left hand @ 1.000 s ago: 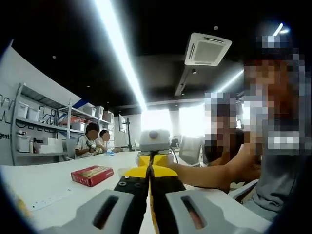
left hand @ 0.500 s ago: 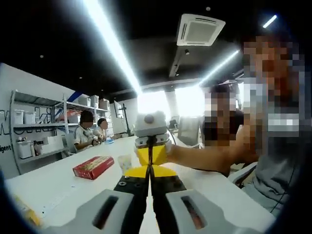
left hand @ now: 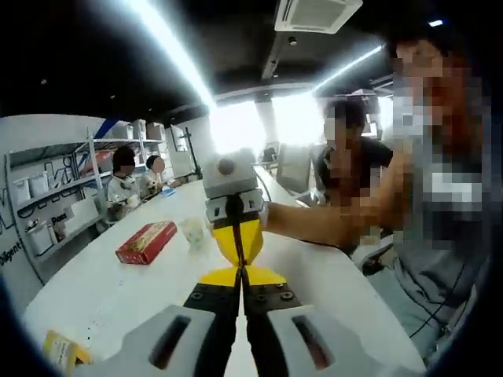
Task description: Tear open the coffee pouch, take out the coffee, and pour the coffee from the pouch into the cup
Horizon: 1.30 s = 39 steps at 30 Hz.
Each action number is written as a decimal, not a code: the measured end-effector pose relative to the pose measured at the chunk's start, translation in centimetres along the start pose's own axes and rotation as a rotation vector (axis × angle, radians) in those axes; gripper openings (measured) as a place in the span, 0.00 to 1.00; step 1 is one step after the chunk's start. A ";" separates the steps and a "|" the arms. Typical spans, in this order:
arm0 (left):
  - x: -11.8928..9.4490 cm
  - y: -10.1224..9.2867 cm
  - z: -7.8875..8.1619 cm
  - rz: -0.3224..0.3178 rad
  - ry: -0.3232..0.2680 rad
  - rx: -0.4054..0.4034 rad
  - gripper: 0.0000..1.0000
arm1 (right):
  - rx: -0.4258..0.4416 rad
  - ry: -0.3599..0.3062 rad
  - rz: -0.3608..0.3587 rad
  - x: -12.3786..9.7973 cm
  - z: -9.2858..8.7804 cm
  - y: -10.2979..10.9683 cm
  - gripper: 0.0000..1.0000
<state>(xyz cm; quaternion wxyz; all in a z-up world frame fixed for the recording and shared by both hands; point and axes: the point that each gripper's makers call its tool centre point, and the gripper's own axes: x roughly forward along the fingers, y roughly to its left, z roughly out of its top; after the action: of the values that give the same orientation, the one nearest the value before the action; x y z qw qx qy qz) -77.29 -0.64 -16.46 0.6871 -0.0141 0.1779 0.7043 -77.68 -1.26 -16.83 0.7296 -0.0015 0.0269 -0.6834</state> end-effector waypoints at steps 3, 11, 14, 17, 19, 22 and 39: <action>-0.1 -0.1 -0.1 -0.004 0.047 0.009 0.04 | -0.004 0.007 0.005 0.2 0.0 0.3 0.01; 0.0 -0.5 -0.2 -0.009 0.126 0.017 0.04 | -0.015 0.018 0.008 0.3 0.0 0.6 0.01; -0.1 -0.6 -0.6 0.009 0.168 0.049 0.03 | -0.012 0.029 0.008 0.4 -0.3 0.5 0.01; -0.2 -0.6 -0.6 0.041 0.190 0.083 0.02 | 0.001 0.026 0.011 0.5 -0.3 0.5 0.02; -0.5 -0.4 0.0 0.090 0.174 0.135 0.02 | 0.047 -0.011 0.019 0.5 0.4 0.4 0.01; -0.8 -0.4 0.5 0.164 0.179 0.228 0.02 | 0.102 -0.032 0.024 0.5 0.8 0.3 0.01; -1.9 0.1 0.9 0.559 0.403 0.740 0.01 | 0.401 -0.135 0.065 1.8 1.7 -0.4 0.01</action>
<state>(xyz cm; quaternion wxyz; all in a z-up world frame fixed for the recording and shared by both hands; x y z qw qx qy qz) -77.06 -2.23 -15.08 0.3832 0.1430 0.5415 0.7345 -77.89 -3.10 -15.20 0.7371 0.0991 -0.1585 -0.6494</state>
